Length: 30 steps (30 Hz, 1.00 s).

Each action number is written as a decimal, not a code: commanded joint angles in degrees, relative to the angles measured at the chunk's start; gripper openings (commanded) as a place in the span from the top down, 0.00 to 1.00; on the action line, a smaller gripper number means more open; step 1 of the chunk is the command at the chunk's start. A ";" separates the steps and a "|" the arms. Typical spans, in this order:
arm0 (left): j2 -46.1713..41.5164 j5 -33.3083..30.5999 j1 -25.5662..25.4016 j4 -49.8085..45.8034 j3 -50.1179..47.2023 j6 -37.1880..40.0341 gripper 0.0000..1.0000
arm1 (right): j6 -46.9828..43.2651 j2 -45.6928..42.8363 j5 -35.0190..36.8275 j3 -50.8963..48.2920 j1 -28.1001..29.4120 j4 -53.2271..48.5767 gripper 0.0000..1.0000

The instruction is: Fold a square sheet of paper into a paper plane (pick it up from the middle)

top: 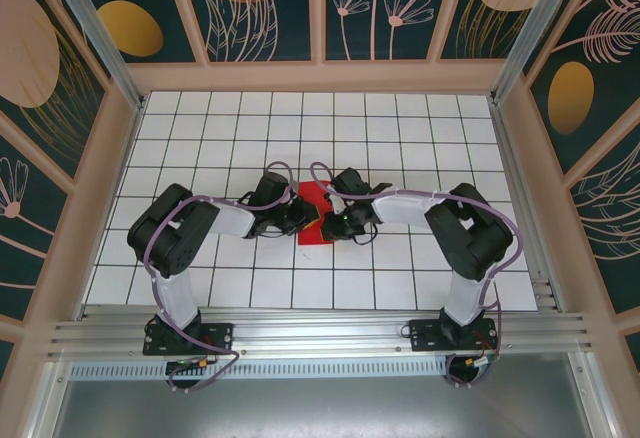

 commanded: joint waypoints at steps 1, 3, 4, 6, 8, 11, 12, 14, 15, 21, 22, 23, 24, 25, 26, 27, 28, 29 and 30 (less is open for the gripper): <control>1.59 -4.28 -0.06 -4.94 -0.39 1.26 0.85 | -0.69 -0.77 -1.60 -3.45 -0.28 -3.22 0.85; 1.52 -4.42 -0.09 -4.96 -0.57 1.28 0.85 | -0.73 -1.46 -2.12 -4.21 -0.38 -2.87 0.85; 1.52 -4.43 -0.11 -4.98 -0.63 1.36 0.85 | -0.73 -1.75 -2.40 -4.47 -0.40 -2.84 0.85; 1.59 -4.52 -0.03 -4.85 -0.61 1.30 0.85 | -0.82 -2.31 -2.44 -4.77 -0.39 -3.06 0.85; 1.68 -4.55 -0.11 -4.89 -0.61 1.36 0.85 | -0.83 -2.61 -2.33 -4.93 -0.40 -3.56 0.85; 1.62 -4.60 0.00 -4.89 -0.66 1.36 0.85 | -0.91 -2.74 -1.95 -5.34 -0.39 -4.32 0.85; 1.65 -4.61 -0.13 -4.85 -0.61 1.37 0.85 | -0.83 -2.73 -1.50 -5.38 -0.38 -4.63 0.85; 1.67 -4.65 -0.13 -4.95 -0.55 1.35 0.85 | -0.82 -2.78 -0.55 -5.55 -0.43 -5.33 0.85; 1.68 -4.61 -0.11 -4.90 -0.52 1.38 0.85 | -0.82 -2.88 -0.22 -5.56 -0.39 -5.59 0.86; 1.61 -4.87 -0.06 -5.06 -0.52 1.39 0.85 | -0.94 -3.58 0.27 -5.96 -0.31 -7.25 0.86; 1.61 -4.95 -0.01 -5.11 -0.47 1.45 0.85 | -0.91 -3.78 0.22 -6.06 -0.33 -7.61 0.86; 1.68 -4.95 -0.11 -5.09 -0.43 1.46 0.85 | -1.08 -3.99 0.09 -6.24 -0.25 -7.89 0.86; 1.65 -4.95 -0.05 -5.11 -0.44 1.46 0.85 | -1.24 -4.05 -0.09 -6.26 -0.22 -8.26 0.86; 1.71 -4.96 -0.06 -5.14 -0.34 1.46 0.85 | -1.34 -4.07 -0.06 -6.26 -0.26 -8.74 0.86; 1.74 -4.96 -0.08 -5.16 -0.35 1.50 0.85 | -1.48 -4.18 0.00 -6.20 -0.21 -9.13 0.86; 1.70 -4.95 -0.06 -5.13 -0.35 1.54 0.85 | -1.52 -4.43 0.12 -6.07 -0.21 -9.33 0.86; 1.65 -4.93 -0.03 -5.16 -0.27 1.47 0.85 | -1.50 -4.78 0.35 -5.89 -0.21 -9.51 0.86; 1.66 -4.91 -0.07 -5.11 -0.26 1.54 0.85 | -1.44 -5.41 0.84 -5.45 -0.21 -9.53 0.86; 1.68 -4.87 -0.07 -5.14 -0.26 1.54 0.85 | -1.34 -6.33 1.35 -5.08 -0.25 -9.24 0.86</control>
